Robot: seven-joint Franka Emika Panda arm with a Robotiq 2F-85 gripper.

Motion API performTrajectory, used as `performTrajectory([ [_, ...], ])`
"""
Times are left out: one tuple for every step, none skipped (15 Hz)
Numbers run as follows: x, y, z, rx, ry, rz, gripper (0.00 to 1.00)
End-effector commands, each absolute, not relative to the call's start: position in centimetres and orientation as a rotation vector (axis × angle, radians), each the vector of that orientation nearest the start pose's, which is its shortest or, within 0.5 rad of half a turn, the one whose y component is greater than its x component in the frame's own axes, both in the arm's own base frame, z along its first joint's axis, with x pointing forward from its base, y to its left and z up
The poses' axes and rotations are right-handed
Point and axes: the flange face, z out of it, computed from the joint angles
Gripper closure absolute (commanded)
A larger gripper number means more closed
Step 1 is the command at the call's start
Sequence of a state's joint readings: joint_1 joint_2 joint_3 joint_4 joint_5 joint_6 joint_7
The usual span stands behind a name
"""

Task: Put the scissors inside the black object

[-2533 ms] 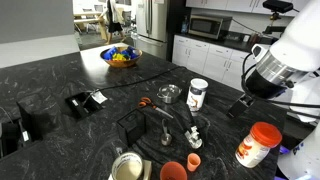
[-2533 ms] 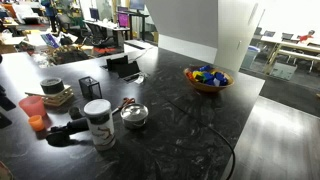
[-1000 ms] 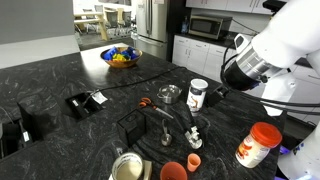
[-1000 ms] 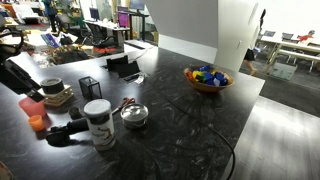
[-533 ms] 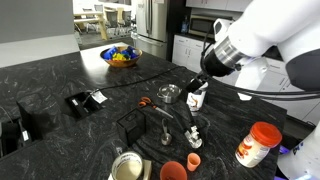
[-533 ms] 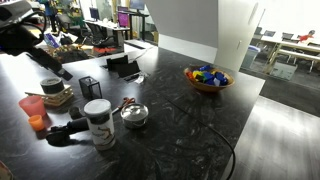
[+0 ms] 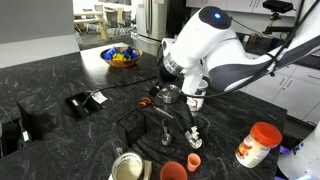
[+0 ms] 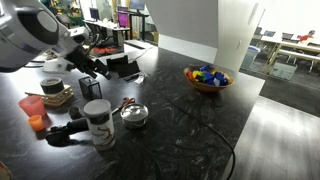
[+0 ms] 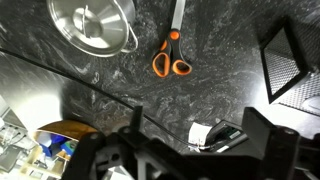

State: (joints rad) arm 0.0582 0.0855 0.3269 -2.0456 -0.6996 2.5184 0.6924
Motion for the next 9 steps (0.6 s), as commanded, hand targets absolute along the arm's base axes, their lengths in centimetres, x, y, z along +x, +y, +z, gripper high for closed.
performTrajectory([
  [56.36, 22.70, 43.78, -3.198, -0.318, -0.959, 0.00],
  [56.89, 22.86, 43.50, -3.193, -0.332, -0.962, 0.00],
  [56.99, 23.09, 43.52, -3.190, -0.341, -0.964, 0.00],
  [56.89, 23.34, 43.75, -3.185, -0.347, -0.971, 0.00],
  [56.80, 23.48, 43.93, -3.183, -0.350, -0.976, 0.00],
  [56.79, 23.49, 43.97, -3.183, -0.351, -0.977, 0.00],
  [56.82, 23.44, 43.95, -3.183, -0.350, -0.977, 0.00],
  [56.84, 23.39, 43.95, -3.184, -0.349, -0.977, 0.00],
  [57.11, 23.46, 43.59, -3.200, -0.365, -0.975, 0.00],
])
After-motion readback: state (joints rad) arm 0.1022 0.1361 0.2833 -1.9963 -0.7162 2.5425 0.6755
